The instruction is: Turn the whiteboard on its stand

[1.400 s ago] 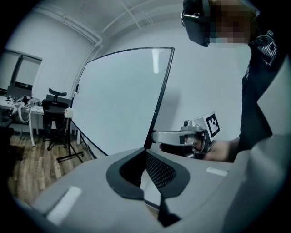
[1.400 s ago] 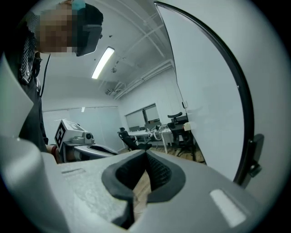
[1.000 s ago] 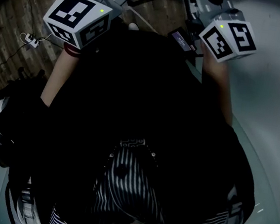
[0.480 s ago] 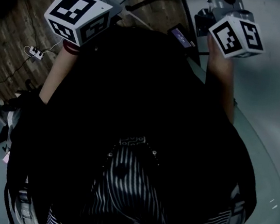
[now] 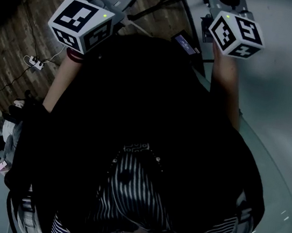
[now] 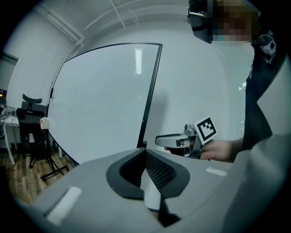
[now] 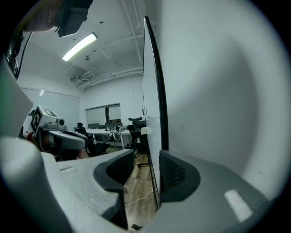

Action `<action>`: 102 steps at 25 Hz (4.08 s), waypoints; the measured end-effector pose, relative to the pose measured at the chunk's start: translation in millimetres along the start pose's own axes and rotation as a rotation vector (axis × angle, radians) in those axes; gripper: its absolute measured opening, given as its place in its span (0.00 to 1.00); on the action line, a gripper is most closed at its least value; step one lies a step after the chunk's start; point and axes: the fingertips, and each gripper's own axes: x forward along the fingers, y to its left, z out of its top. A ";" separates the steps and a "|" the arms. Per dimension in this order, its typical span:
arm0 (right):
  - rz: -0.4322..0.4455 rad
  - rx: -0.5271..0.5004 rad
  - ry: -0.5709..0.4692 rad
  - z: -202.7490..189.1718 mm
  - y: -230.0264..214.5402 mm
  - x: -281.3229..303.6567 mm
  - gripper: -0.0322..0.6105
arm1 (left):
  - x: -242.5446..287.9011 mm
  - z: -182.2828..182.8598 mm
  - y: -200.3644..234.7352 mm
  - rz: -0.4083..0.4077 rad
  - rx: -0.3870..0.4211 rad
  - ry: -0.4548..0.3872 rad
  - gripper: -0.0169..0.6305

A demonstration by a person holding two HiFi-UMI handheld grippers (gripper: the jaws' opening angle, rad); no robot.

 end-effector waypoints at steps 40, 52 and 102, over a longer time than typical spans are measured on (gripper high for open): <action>-0.136 -0.059 0.184 -40.3 -53.5 77.9 0.38 | -26.7 -9.4 16.0 0.063 -0.093 -0.027 0.02; -0.125 -0.045 0.236 -45.9 -55.5 83.8 0.35 | -25.3 -23.8 23.6 0.098 -0.106 0.009 0.02; 0.054 0.017 0.300 -102.7 -17.1 138.6 0.34 | -11.0 -73.2 51.3 0.249 -0.219 0.080 0.02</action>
